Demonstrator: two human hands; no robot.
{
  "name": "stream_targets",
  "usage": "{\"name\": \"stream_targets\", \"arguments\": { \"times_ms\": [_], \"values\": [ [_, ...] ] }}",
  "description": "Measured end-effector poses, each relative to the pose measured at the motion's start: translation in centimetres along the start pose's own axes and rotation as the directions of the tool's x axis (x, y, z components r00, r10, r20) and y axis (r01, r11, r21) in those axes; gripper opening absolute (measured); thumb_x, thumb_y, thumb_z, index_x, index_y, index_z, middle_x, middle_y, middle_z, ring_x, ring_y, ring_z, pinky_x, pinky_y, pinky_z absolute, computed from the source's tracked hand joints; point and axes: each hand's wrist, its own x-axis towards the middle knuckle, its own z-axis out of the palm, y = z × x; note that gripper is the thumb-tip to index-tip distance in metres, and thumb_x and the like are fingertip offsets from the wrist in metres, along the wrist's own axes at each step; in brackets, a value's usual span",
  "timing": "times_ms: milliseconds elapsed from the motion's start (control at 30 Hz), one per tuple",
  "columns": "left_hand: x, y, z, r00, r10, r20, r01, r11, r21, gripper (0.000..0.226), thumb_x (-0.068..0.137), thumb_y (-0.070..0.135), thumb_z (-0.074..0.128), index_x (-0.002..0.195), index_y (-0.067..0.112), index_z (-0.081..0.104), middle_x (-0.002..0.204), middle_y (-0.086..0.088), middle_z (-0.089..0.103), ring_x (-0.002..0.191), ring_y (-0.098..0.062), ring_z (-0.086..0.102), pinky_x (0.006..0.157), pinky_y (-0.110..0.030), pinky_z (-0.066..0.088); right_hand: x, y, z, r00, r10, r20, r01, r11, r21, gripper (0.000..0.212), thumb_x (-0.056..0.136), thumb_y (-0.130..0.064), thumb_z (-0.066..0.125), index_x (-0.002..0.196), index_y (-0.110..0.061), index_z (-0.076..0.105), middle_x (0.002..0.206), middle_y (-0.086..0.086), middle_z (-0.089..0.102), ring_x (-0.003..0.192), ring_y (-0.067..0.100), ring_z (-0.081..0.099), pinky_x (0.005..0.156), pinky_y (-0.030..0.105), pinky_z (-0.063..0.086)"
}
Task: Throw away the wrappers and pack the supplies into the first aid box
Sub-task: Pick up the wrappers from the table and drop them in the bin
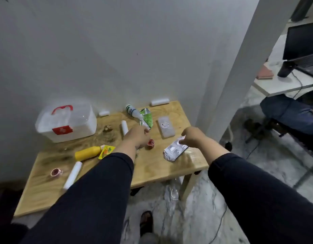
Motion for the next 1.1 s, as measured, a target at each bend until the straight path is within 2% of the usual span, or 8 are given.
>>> {"name": "stream_targets", "arguments": {
  "times_ms": [100, 333, 500, 633, 833, 933, 1000, 1100],
  "values": [
    [2.1, -0.7, 0.8, 0.995, -0.100, -0.018, 0.100, 0.995, -0.015, 0.039, 0.094, 0.021, 0.047, 0.131, 0.018, 0.057, 0.137, -0.005, 0.056, 0.123, -0.028, 0.054, 0.101, -0.036, 0.046, 1.5, 1.3, 2.4, 0.993, 0.118, -0.033, -0.113, 0.987, 0.112, 0.044, 0.087, -0.032, 0.064, 0.122, -0.006, 0.056, 0.127, 0.015, 0.058, 0.118, 0.031, 0.053, 0.096, 0.036, 0.047],
    [7.9, -2.5, 2.9, 0.966, -0.215, -0.144, 0.210, 0.976, -0.053, 0.036, 0.096, 0.029, 0.048, 0.127, 0.012, 0.053, 0.132, -0.010, 0.053, 0.124, -0.030, 0.050, 0.102, -0.043, 0.043, 4.7, 1.9, 5.4, 0.974, 0.216, -0.068, -0.205, 0.969, 0.141, 0.071, 0.075, -0.045, 0.073, 0.134, -0.018, 0.046, 0.136, 0.010, 0.042, 0.129, 0.031, 0.035, 0.100, 0.042, 0.045],
    [10.6, -2.9, 3.5, 0.949, -0.244, -0.200, 0.233, 0.969, -0.080, 0.046, 0.095, 0.034, 0.056, 0.133, 0.009, 0.048, 0.133, -0.013, 0.053, 0.126, -0.032, 0.049, 0.099, -0.042, 0.043, 6.4, 2.2, 5.7, 0.964, 0.260, -0.057, -0.248, 0.955, 0.163, 0.071, 0.070, -0.033, 0.079, 0.131, -0.020, 0.047, 0.129, 0.009, 0.041, 0.122, 0.032, 0.033, 0.097, 0.037, 0.042],
    [11.6, -2.9, 4.0, 0.927, -0.282, -0.247, 0.255, 0.957, -0.137, 0.045, 0.091, 0.024, 0.065, 0.131, 0.011, 0.050, 0.131, -0.014, 0.053, 0.124, -0.034, 0.050, 0.101, -0.042, 0.044, 7.3, 2.0, 5.5, 0.960, 0.279, -0.021, -0.272, 0.950, 0.152, 0.073, 0.064, -0.020, 0.076, 0.130, -0.023, 0.045, 0.123, 0.009, 0.046, 0.116, 0.031, 0.037, 0.080, 0.030, 0.038],
    [12.1, -3.0, 3.8, 0.899, -0.411, -0.149, 0.311, 0.841, -0.442, 0.016, 0.086, 0.005, 0.069, 0.097, 0.015, 0.064, 0.119, -0.009, 0.062, 0.096, -0.024, 0.059, 0.074, -0.026, 0.040, 7.6, 2.6, 3.9, 0.963, 0.269, -0.001, -0.251, 0.900, 0.357, 0.064, 0.062, -0.002, 0.072, 0.118, -0.026, 0.051, 0.120, 0.007, 0.043, 0.087, 0.025, 0.057, 0.068, 0.032, 0.050],
    [11.3, -3.3, 3.3, 0.899, -0.429, -0.090, 0.323, 0.789, -0.523, 0.023, 0.091, 0.002, 0.060, 0.110, 0.011, 0.070, 0.116, -0.008, 0.067, 0.086, -0.018, 0.054, 0.073, -0.022, 0.039, 7.4, 2.6, 2.1, 0.970, 0.237, 0.048, -0.221, 0.788, 0.575, 0.048, 0.066, -0.002, 0.079, 0.099, -0.026, 0.054, 0.099, 0.008, 0.049, 0.071, 0.021, 0.055, 0.052, 0.029, 0.050],
    [10.8, -3.9, 2.8, 0.896, -0.443, -0.044, 0.342, 0.749, -0.567, 0.034, 0.092, 0.001, 0.056, 0.121, 0.012, 0.068, 0.123, -0.008, 0.066, 0.094, -0.022, 0.059, 0.079, -0.025, 0.045, 7.0, 2.0, 0.9, 0.976, 0.194, 0.095, -0.205, 0.693, 0.691, 0.043, 0.068, 0.001, 0.079, 0.097, -0.022, 0.056, 0.082, 0.007, 0.050, 0.065, 0.022, 0.055, 0.044, 0.026, 0.048],
    [10.1, -4.8, 2.1, 0.900, -0.435, 0.033, 0.347, 0.669, -0.658, 0.037, 0.091, -0.002, 0.056, 0.126, 0.006, 0.065, 0.121, -0.013, 0.065, 0.108, -0.030, 0.062, 0.090, -0.026, 0.049, 6.1, 0.4, -0.5, 0.990, 0.115, 0.086, -0.140, 0.630, 0.764, 0.046, 0.071, 0.004, 0.077, 0.104, -0.019, 0.056, 0.079, 0.005, 0.051, 0.066, 0.022, 0.058, 0.041, 0.025, 0.051]
  ]
}}
